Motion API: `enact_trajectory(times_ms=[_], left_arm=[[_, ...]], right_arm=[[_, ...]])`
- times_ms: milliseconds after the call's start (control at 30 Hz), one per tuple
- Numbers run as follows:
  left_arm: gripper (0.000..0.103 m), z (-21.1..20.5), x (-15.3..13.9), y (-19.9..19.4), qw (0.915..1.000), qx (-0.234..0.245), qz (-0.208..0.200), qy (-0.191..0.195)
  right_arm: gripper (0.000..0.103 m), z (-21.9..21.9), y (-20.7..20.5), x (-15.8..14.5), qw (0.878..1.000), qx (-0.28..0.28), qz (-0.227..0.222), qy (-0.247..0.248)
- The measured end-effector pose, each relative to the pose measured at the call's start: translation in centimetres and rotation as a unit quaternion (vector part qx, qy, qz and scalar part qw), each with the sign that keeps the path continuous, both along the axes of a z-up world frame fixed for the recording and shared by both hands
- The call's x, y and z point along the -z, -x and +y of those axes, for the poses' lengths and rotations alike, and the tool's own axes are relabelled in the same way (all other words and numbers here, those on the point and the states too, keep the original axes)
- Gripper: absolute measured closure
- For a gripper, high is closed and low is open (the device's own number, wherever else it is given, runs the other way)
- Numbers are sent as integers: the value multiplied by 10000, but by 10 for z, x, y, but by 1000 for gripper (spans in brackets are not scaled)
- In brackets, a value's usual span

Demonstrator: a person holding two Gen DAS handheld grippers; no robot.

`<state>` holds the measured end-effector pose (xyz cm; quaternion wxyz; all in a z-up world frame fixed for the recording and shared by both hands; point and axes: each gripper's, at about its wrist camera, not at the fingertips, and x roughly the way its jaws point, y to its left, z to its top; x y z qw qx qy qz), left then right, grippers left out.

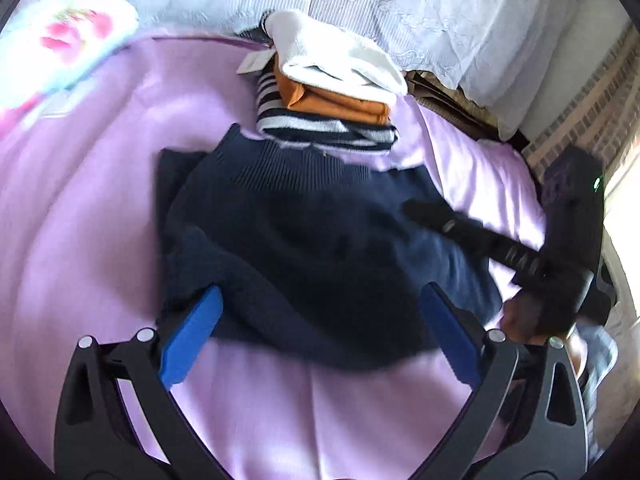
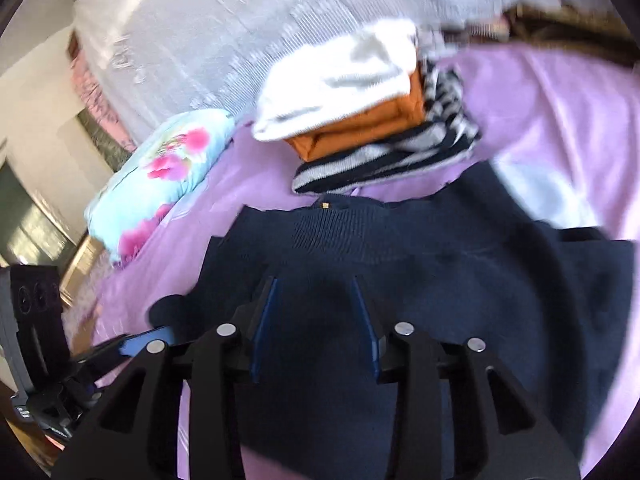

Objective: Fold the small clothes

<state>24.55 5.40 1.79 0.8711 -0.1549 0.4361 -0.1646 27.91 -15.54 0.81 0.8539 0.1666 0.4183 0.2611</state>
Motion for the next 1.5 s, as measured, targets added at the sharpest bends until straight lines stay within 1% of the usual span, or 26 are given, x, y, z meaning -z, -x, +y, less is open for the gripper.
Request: enact_trajectory(times_ms=[67,100,133,200,267,333,367,433,500,633,667,733,767,800,833,900,967,1067,1133,1200,1300,1367,1400,1433,1467,1500], left_arm=[[3,1,10,-31,9993,3,278,238],[3,3,19,-48,9984,-73,458,317],[3,4,23,-53,9977,-103,509,426],[3,6,20,-46,9979,-45,377,532],[3,5,14,-29,9991,100,235,346],[3,9,7,-14,9995,158,118,254],[3,13,5,-7,9994,114,103,311],[3,26,-2,13,9986,46,11,534],[3,36,-9,30,9979,-98,-194,603],[2,39,-28,54,9947,-243,-779,625],[2,35,-29,54,9948,-186,-814,587],[2,28,-26,50,9954,-232,-816,453],[2,24,-22,47,9962,-216,-770,357],[2,22,-19,45,9967,-206,-727,309],[2,23,-16,44,9969,-241,-686,292],[2,31,-11,41,9959,-259,-638,589],[2,42,-7,40,9944,-369,-571,806],[2,59,-6,42,9886,-513,-488,1325],[2,59,-15,46,9867,-518,-658,1393],[2,52,-25,48,9876,-435,-800,1277],[2,25,-30,42,9910,-58,-782,1089],[2,8,-22,35,9949,146,-680,730],[2,0,-9,26,9983,175,-468,295],[2,1,7,20,9999,-31,-141,-38],[2,6,23,15,9994,-165,261,-145],[2,12,37,13,9981,-161,589,-63]], right_arm=[[65,0,-23,17,9993,166,309,-99],[65,-3,-30,24,9990,211,386,-124],[65,-6,-33,30,9986,220,424,-206],[74,-17,-33,36,9978,258,327,-516],[80,-31,-31,37,9954,497,240,-789],[79,-41,-28,32,9937,731,195,-830],[78,-44,-22,25,9944,843,59,-634],[78,-39,-11,13,9964,747,-261,-305],[77,-24,3,2,9980,395,-477,-81],[76,22,26,2,9973,-277,-576,370],[73,38,34,7,9952,-508,-595,589],[61,65,50,17,9881,-885,-665,1072],[50,80,64,21,9791,-1097,-901,1456],[45,87,73,21,9732,-1203,-1063,1647],[43,92,82,21,9679,-1317,-1185,1781],[42,88,89,20,9673,-1486,-1155,1700],[42,73,89,18,9731,-1576,-1036,1324],[43,36,80,15,9881,-1424,-541,213],[43,16,77,10,9904,-1257,-388,-434],[43,6,75,9,9918,-1079,-316,-605],[43,-4,72,9,9974,-541,-478,0],[43,-20,70,13,9989,-287,-369,42],[44,-28,70,14,9992,-146,-353,99],[44,-39,71,13,9982,134,-425,408],[44,-44,73,14,9958,307,-501,697],[46,-53,75,17,9923,452,-539,1021]])
